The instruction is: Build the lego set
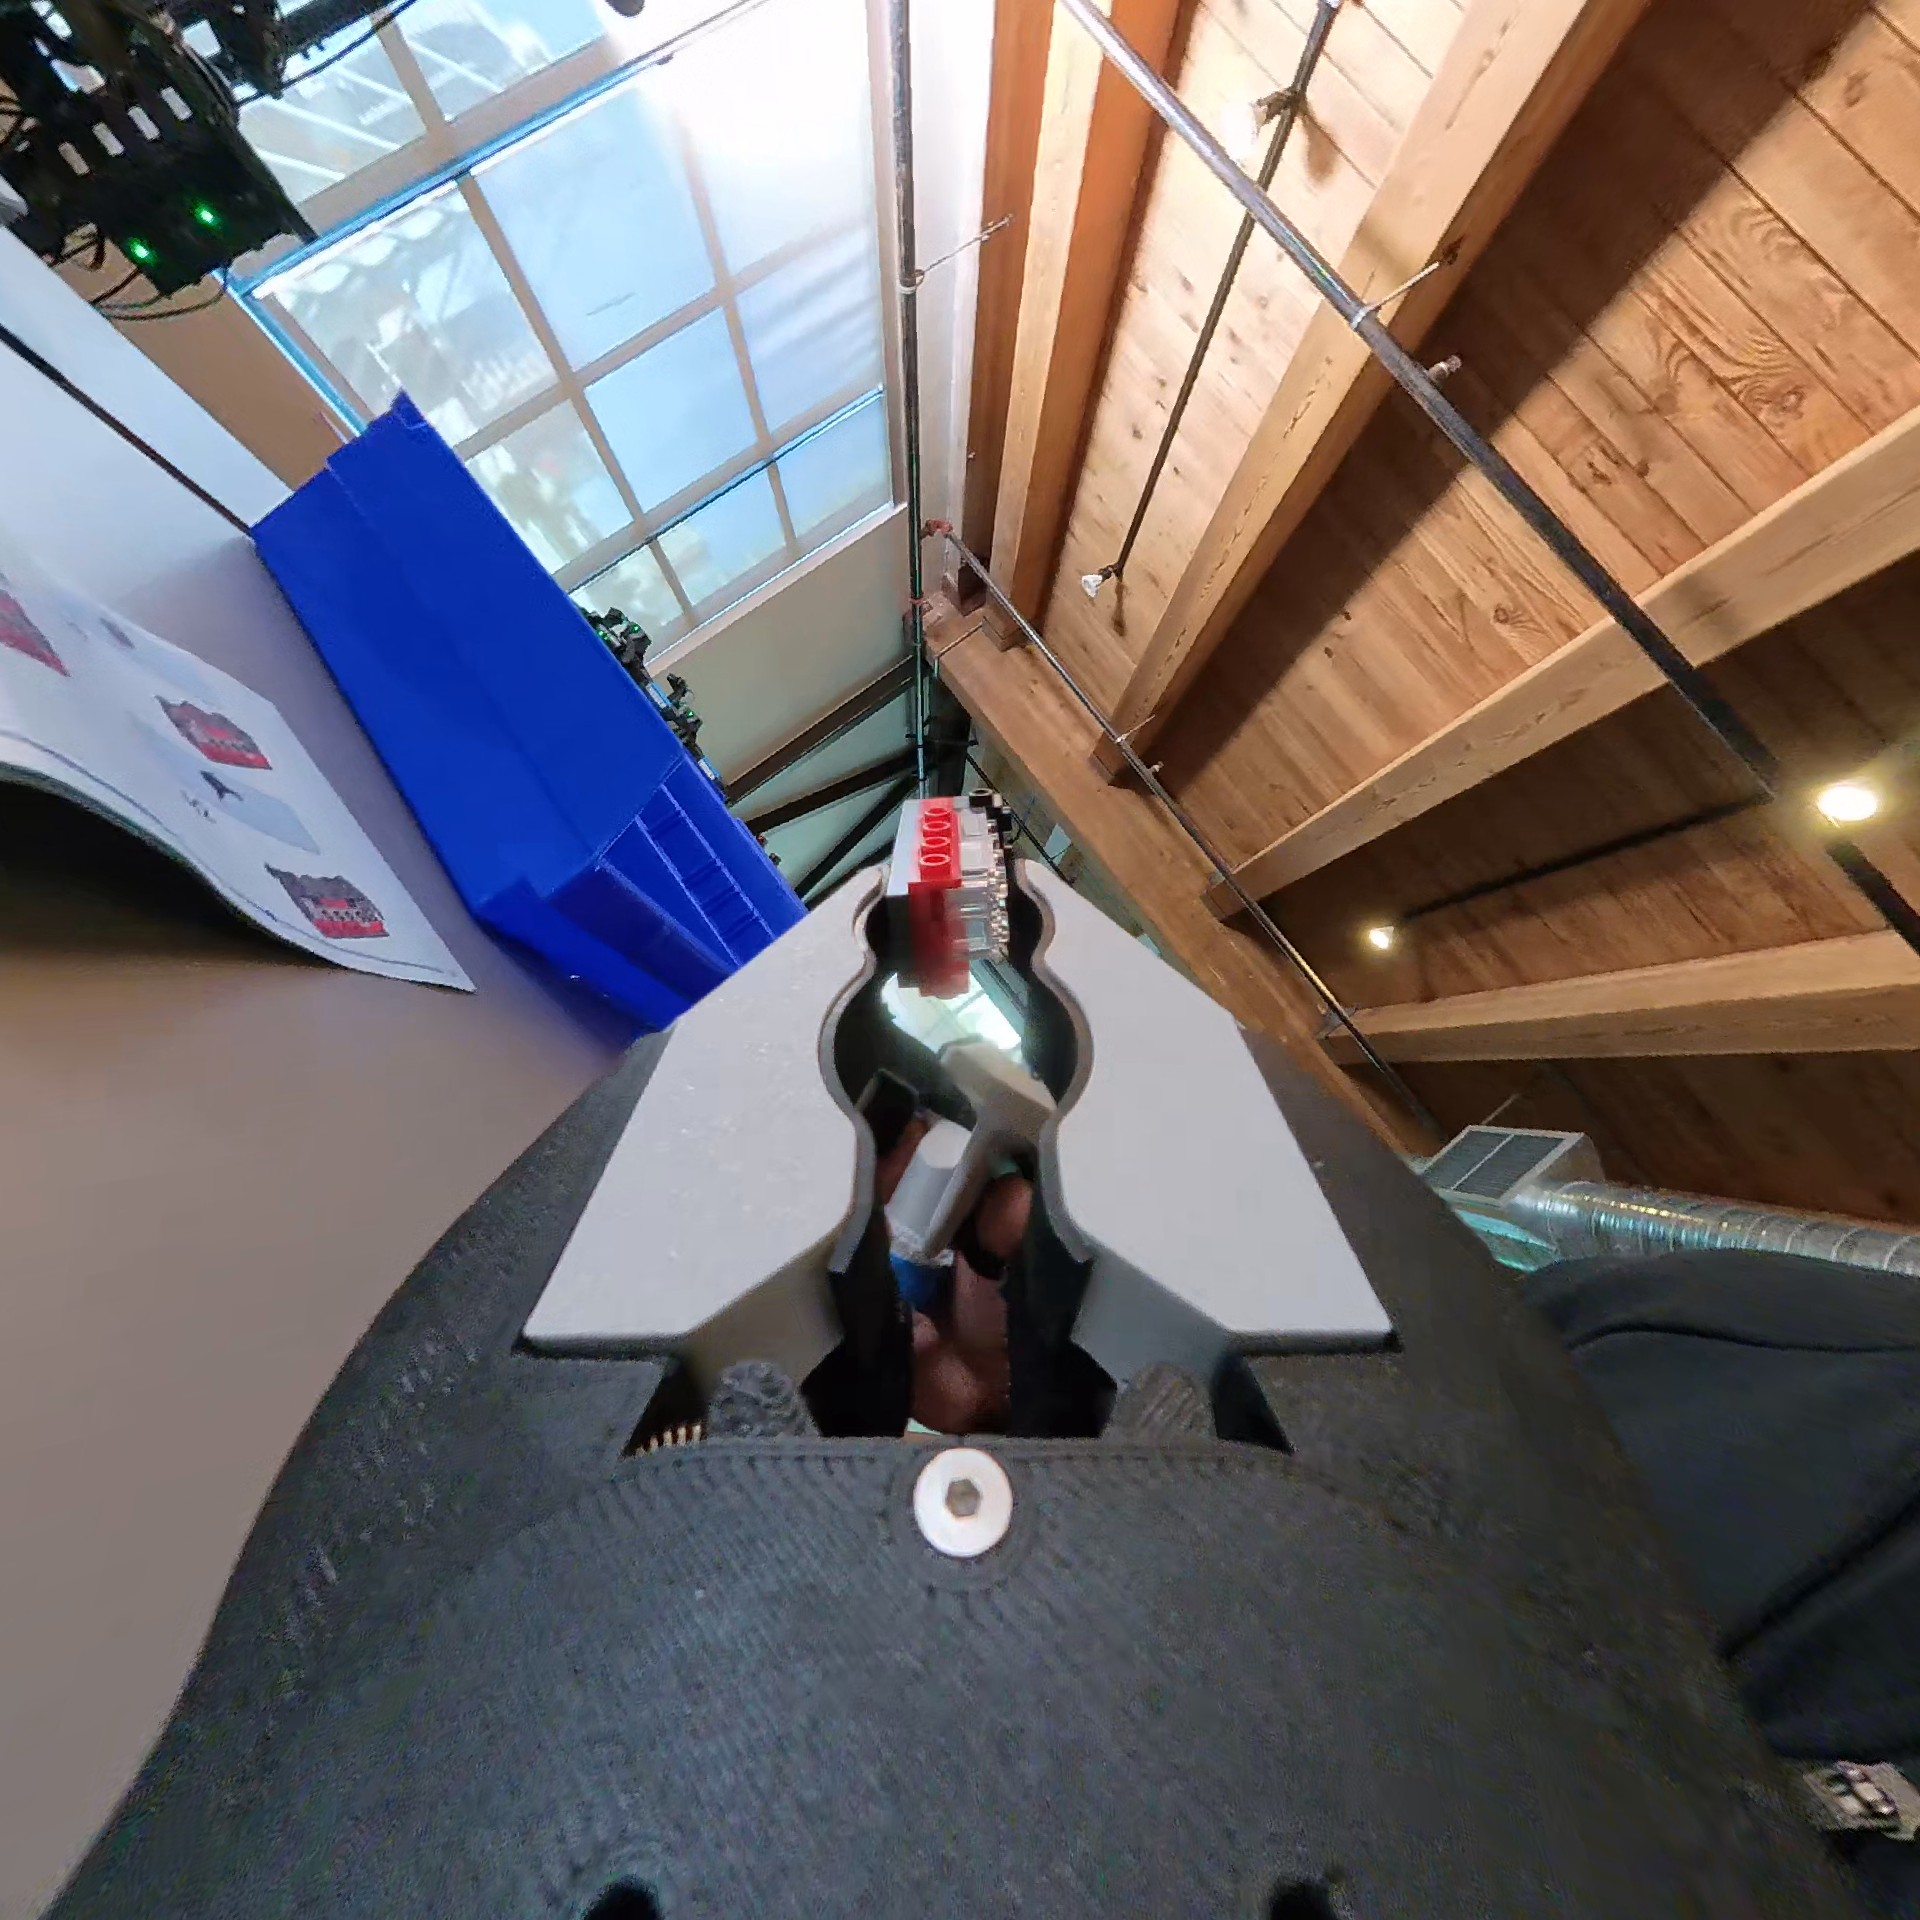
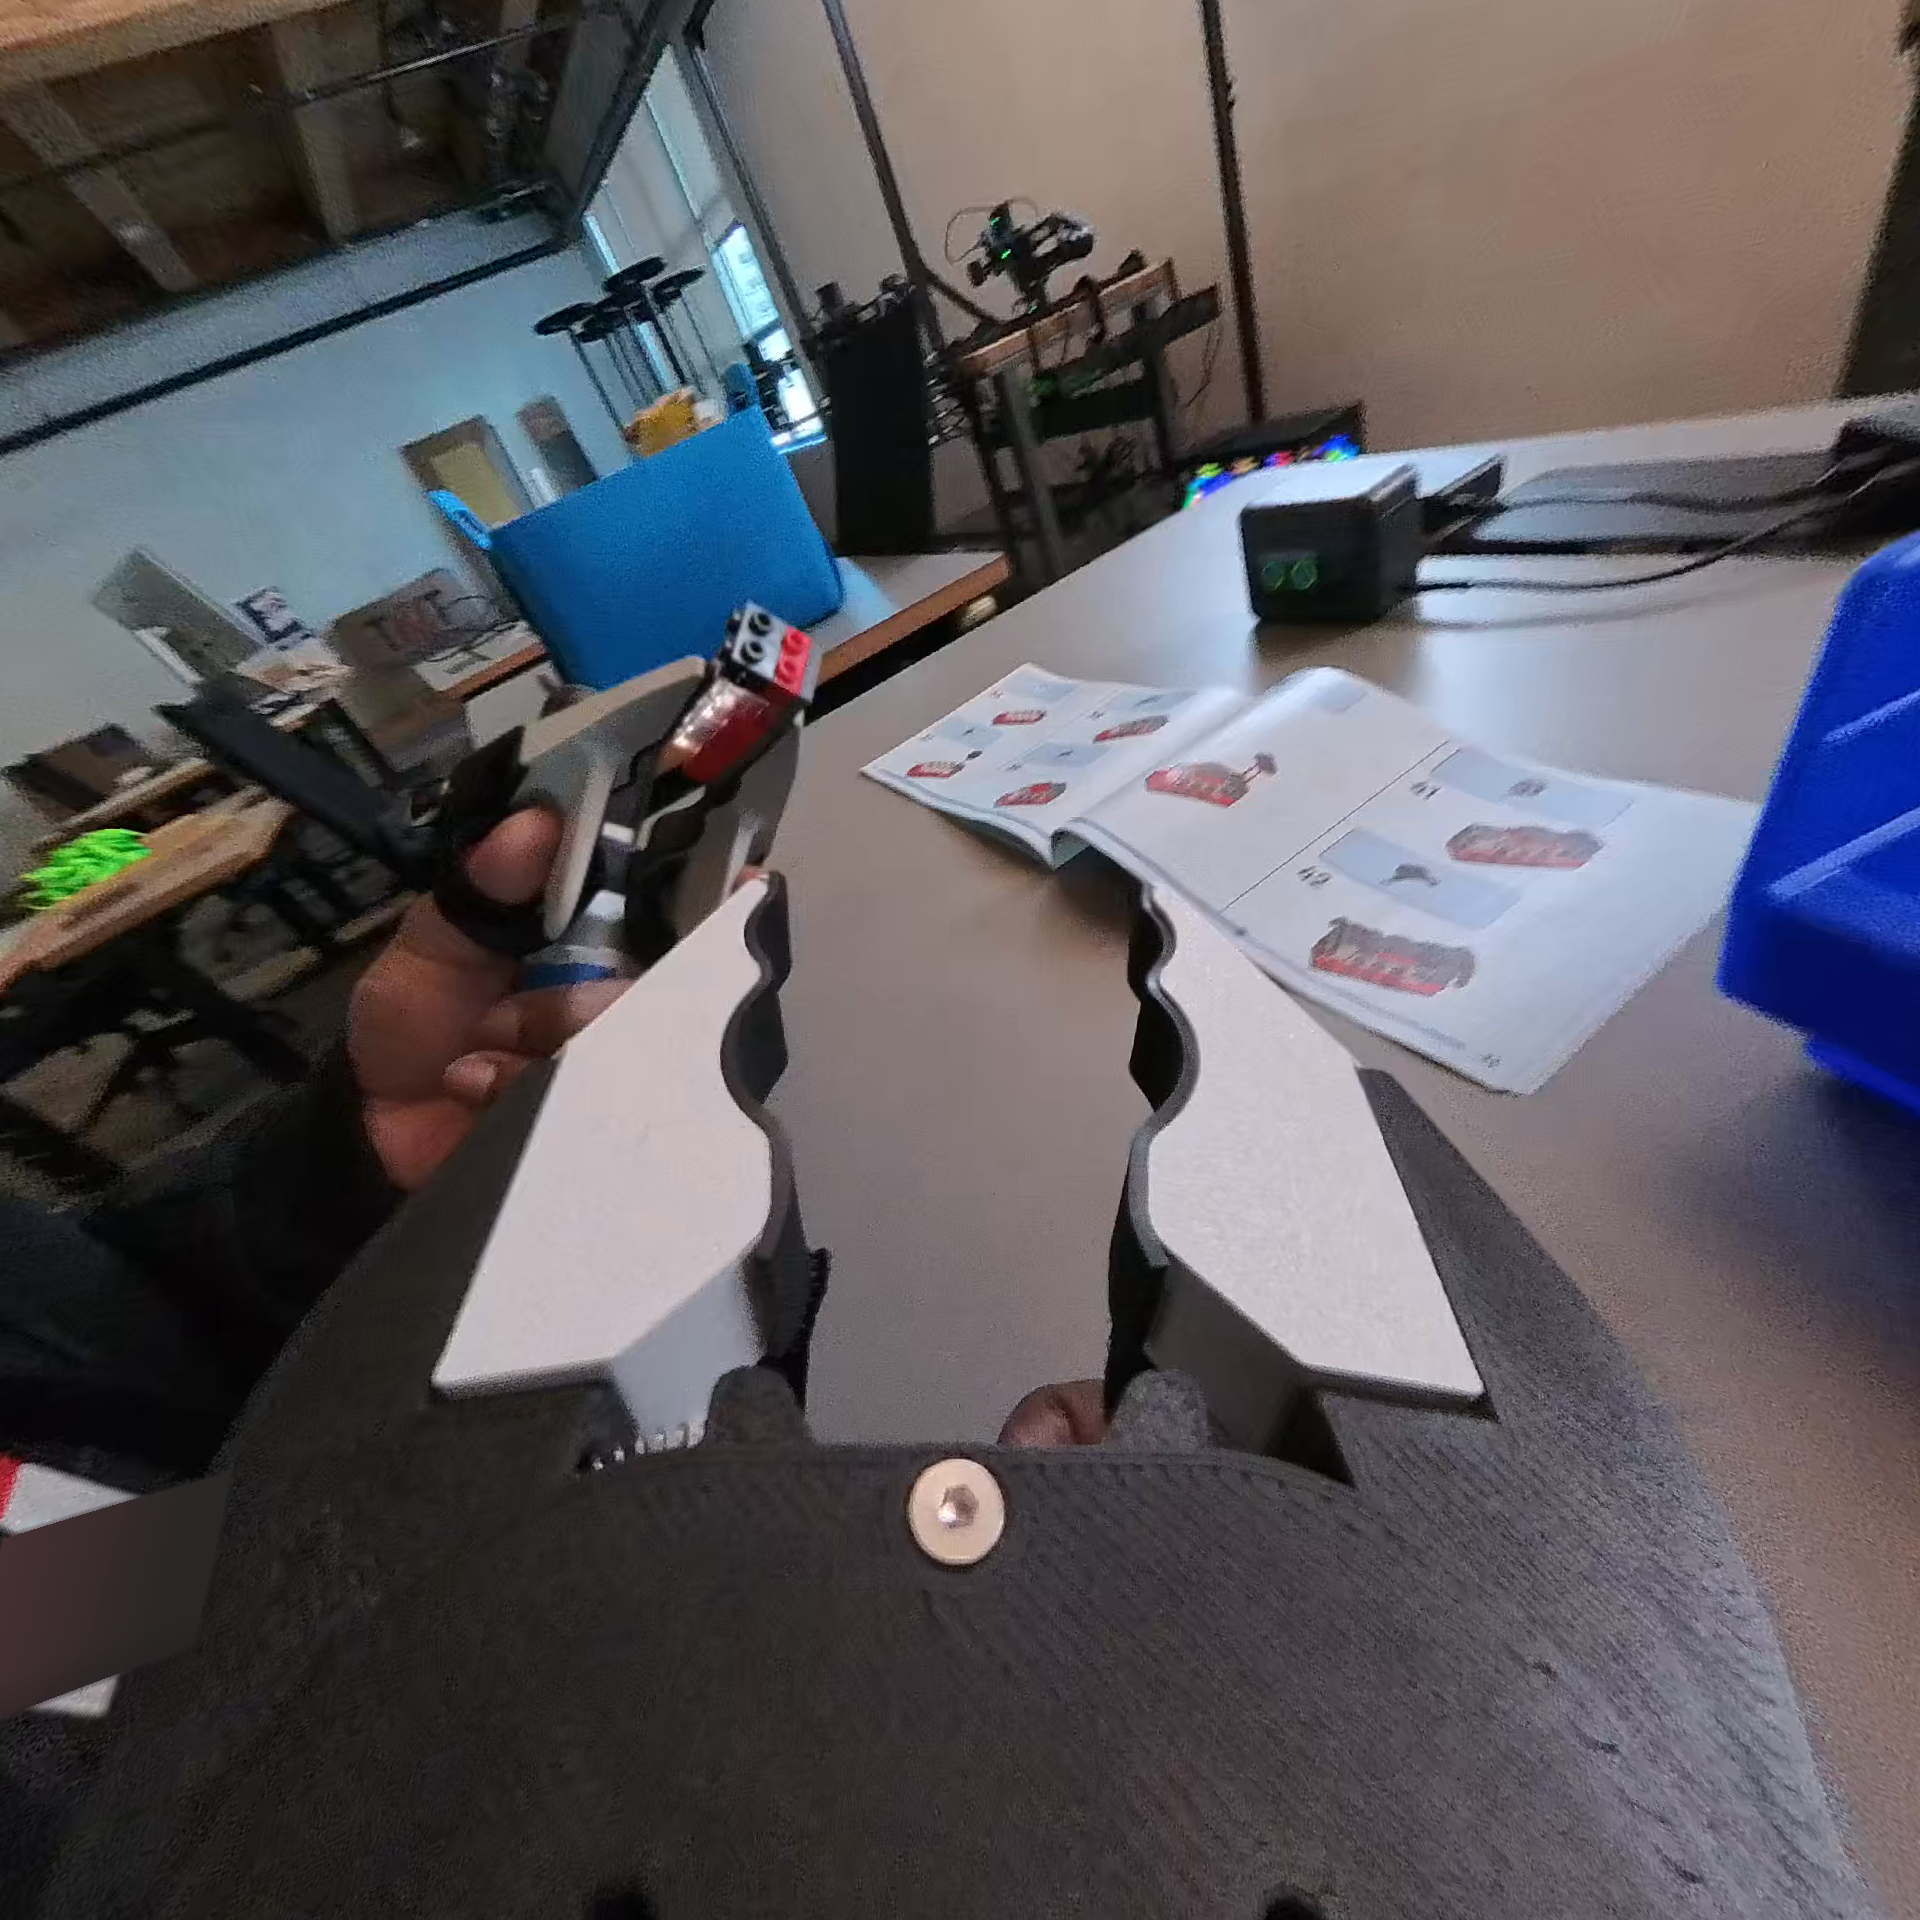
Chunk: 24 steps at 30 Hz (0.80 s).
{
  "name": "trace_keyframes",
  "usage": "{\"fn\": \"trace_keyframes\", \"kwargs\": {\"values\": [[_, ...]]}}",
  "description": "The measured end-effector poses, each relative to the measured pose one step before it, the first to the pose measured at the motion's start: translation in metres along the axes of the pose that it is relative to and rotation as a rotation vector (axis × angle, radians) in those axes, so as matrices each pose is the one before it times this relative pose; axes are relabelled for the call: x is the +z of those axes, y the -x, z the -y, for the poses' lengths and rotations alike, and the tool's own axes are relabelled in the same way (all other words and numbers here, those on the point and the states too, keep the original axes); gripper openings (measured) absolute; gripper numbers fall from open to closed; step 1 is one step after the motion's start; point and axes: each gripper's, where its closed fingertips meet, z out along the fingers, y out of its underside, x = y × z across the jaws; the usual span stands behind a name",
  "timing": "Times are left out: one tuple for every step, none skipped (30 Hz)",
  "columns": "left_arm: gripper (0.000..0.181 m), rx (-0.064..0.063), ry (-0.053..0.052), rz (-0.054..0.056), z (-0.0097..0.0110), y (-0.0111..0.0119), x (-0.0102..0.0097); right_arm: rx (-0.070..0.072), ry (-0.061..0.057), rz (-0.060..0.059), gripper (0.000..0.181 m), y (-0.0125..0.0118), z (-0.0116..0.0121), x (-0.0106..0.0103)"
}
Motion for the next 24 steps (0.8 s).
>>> {"fn": "trace_keyframes", "kwargs": {"values": [[0.020, -0.0109, 0.0004, 0.0069, 0.00047, 0.00161, -0.00053, 0.0229, 0.0113, 0.0259, 0.066, 0.00119, -0.00297, 0.00256], [0.020, -0.0081, 0.0038, 0.0120, 0.00005, 0.00222, -0.00041, 0.0052, -0.0038, 0.0188, 0.066, 0.00139, 0.00168, 0.00125], [0.020, -0.0031, 0.0054, 0.0090, -0.00023, 0.00138, -0.00026, -0.0118, -0.0024, 0.0066, 0.066, 0.00017, 0.00169, 0.00140], [0.020, 0.0014, 0.0078, 0.0072, -0.00059, 0.00073, -0.00012, -0.0219, 0.0116, 0.0045, 0.066, -0.00009, -0.00032, 0.00219], [0.020, 0.0067, 0.0124, 0.0118, -0.00100, 0.00115, -0.00012, -0.0298, 0.0162, 0.0075, 0.066, 0.00034, -0.00064, 0.00284], [0.020, 0.0139, 0.0141, 0.0135, -0.00058, 0.00097, -0.00034, -0.0371, 0.0125, 0.0123, 0.066, 0.00127, 0.00056, 0.00312], [0.020, 0.0205, 0.0129, 0.0174, 0.00025, 0.00108, -0.00094, -0.0411, 0.0080, 0.0136, 0.066, 0.00125, 0.00176, 0.00318], [0.020, 0.0244, 0.0147, 0.0279, 0.00066, 0.00245, -0.00176, -0.0415, 0.0075, 0.0157, 0.066, 0.00117, 0.00240, 0.00332], [0.020, 0.0272, 0.0168, 0.0348, 0.00089, 0.00331, -0.00217, -0.0402, 0.0102, 0.0166, 0.066, 0.00064, 0.00237, 0.00339], [0.020, 0.0269, 0.0152, 0.0336, 0.00130, 0.00326, -0.00272, -0.0399, 0.0157, 0.0162, 0.064, 0.00000, 0.00170, 0.00343], [0.020, 0.0222, 0.0114, 0.0294, 0.00170, 0.00314, -0.00293, -0.0395, 0.0186, 0.0152, 0.063, -0.00079, 0.00096, 0.00336], [0.020, 0.0146, 0.0106, 0.0282, 0.00132, 0.00365, -0.00277, -0.0377, 0.0138, 0.0139, 0.061, -0.00142, 0.00109, 0.00335], [0.020, 0.0100, 0.0105, 0.0254, 0.00057, 0.00437, -0.00235, -0.0340, 0.0069, 0.0210, 0.059, -0.00061, 0.00093, 0.00356], [0.020, 0.0030, 0.0068, 0.0223, 0.00017, 0.00486, -0.00154, -0.0294, 0.0026, 0.0257, 0.057, -0.00010, 0.00076, 0.00364], [0.020, -0.0166, -0.0014, 0.0071, 0.00073, 0.00300, -0.00077, -0.0244, 0.0002, 0.0235, 0.055, -0.00026, 0.00029, 0.00399], [0.020, -0.0170, 0.0019, -0.0096, 0.00028, 0.00014, 0.00009, -0.0210, -0.0003, 0.0224, 0.052, -0.00018, -0.00027, 0.00408], [0.020, -0.0068, 0.0078, 0.0013, -0.00084, 0.00106, 0.00059, -0.0177, -0.0041, 0.0190, 0.050, -0.00006, -0.00031, 0.00400], [0.020, 0.0021, 0.0084, 0.0025, -0.00117, 0.00053, 0.00106, -0.0154, -0.0092, 0.0073, 0.046, -0.00101, -0.00023, 0.00355], [0.020, 0.0059, 0.0099, 0.0036, -0.00165, 0.00043, 0.00128, -0.0110, -0.0112, 0.0039, 0.039, -0.00066, -0.00069, 0.00280], [0.020, 0.0051, 0.0115, 0.0035, -0.00182, 0.00039, 0.00138, -0.0062, -0.0115, 0.0066, 0.031, 0.00075, -0.00103, 0.00207], [0.020, 0.0038, 0.0097, 0.0022, -0.00153, 0.00036, 0.00137, -0.0025, -0.0129, 0.0118, 0.026, 0.00244, -0.00093, 0.00099], [0.020, 0.0020, 0.0047, 0.0006, -0.00071, 0.00022, 0.00087, 0.0001, -0.0074, 0.0121, 0.023, 0.00296, -0.00139, 0.00038], [0.020, -0.0014, 0.0012, 0.0005, -0.00003, 0.00052, 0.00056, -0.0012, -0.0006, 0.0002, 0.021, 0.00137, -0.00203, -0.00009], [0.020, -0.0042, 0.0002, 0.0006, 0.00016, 0.00057, 0.00020, -0.0079, -0.0052, -0.0015, 0.019, 0.00089, 0.00044, -0.00075]]}}
